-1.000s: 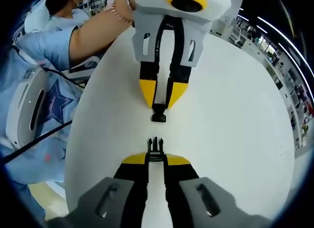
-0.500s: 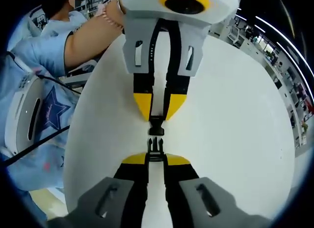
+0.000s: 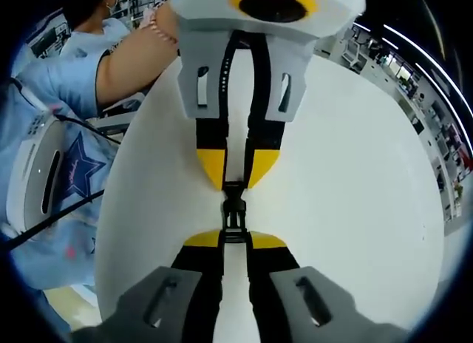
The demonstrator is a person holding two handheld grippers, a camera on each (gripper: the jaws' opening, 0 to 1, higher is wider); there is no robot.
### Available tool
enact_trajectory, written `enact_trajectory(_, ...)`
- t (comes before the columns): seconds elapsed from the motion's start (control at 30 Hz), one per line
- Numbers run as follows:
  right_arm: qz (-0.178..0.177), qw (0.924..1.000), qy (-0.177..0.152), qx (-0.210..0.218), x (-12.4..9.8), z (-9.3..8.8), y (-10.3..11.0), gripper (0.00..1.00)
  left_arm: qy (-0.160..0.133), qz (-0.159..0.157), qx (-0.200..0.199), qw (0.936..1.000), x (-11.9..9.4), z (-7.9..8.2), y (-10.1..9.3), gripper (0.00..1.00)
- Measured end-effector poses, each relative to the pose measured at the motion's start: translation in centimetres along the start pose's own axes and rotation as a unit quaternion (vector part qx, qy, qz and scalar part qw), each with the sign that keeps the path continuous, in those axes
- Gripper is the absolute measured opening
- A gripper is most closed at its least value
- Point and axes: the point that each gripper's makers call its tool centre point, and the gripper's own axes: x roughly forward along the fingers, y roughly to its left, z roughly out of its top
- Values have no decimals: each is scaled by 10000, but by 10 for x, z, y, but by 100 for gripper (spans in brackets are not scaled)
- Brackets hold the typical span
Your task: Snap the two parts of the plastic buckle together until the buckle closes and remains connected.
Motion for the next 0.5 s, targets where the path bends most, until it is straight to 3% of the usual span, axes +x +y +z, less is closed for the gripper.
enact_trajectory(0.5, 128, 9994, 192, -245, 2, 2, 1, 10, -59, -12, 51, 10000, 0, 0, 0, 10)
